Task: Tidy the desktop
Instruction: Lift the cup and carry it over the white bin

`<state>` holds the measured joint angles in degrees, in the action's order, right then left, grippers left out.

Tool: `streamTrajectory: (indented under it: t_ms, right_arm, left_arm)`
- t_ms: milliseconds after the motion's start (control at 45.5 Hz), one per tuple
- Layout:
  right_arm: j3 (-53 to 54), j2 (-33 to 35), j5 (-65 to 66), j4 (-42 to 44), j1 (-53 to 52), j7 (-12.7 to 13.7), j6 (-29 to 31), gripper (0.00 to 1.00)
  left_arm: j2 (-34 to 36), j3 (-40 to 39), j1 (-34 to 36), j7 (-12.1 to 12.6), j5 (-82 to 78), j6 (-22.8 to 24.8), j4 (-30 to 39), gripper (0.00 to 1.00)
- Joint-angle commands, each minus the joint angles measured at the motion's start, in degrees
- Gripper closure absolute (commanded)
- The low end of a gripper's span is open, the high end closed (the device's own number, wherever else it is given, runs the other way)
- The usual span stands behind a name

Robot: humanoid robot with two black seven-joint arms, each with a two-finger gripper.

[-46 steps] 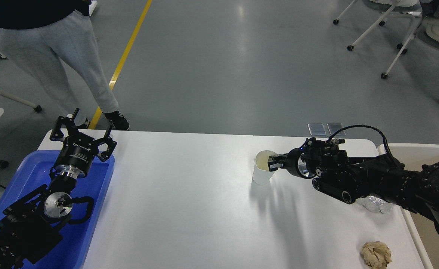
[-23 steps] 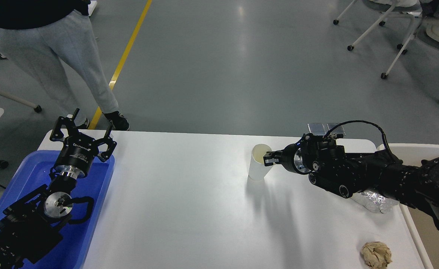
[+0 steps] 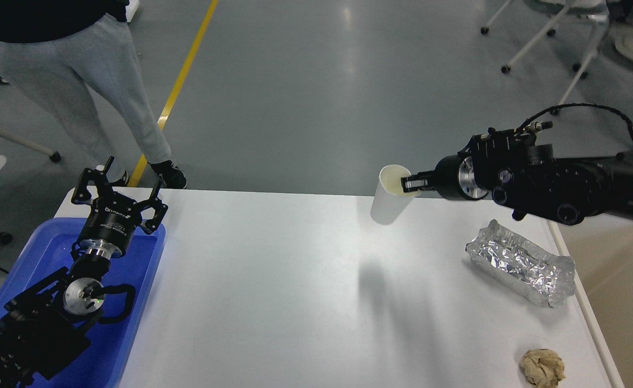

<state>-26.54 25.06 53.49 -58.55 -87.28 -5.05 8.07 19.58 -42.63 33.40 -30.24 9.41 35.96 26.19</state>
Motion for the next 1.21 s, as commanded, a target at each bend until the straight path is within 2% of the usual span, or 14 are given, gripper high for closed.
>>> streamTrajectory:
  t_ms: [0,220,571,879,1011,1187]
  right_arm:
    - [-1.9,8.3,-2.2,-9.0,-11.2,0.0,3.4,1.0]
    - [-3.5,10.7,-3.7,-10.9,-18.2,0.0,6.0,1.0]
    - [-3.9,13.6,-3.3,-10.6,-17.0,0.0,5.6,1.0]
    - [-0.2,30.3,-3.7,-7.2,-7.7,-0.7,3.6,1.0]
    - [7.3,38.1,-3.7,-7.1,1.0,-2.2,2.4,1.0]
    - [18.4,45.1,-4.5,-6.6,13.4,-3.3,0.7,1.0]
  left_arm:
    - [0.0,0.0,0.0,0.0,0.0,0.0,0.0,0.0]
    - [0.0,0.0,-0.1,0.0,0.0,0.0,0.0,0.0]
    - [0.0,0.0,-0.1,0.0,0.0,0.0,0.0,0.0]
    - [-0.1,0.0,0.0,0.0,0.0,0.0,0.0,0.0]
    - [0.0,0.0,-0.1,0.0,0.0,0.0,0.0,0.0]
    - [0.0,0.0,-0.1,0.0,0.0,0.0,0.0,0.0]
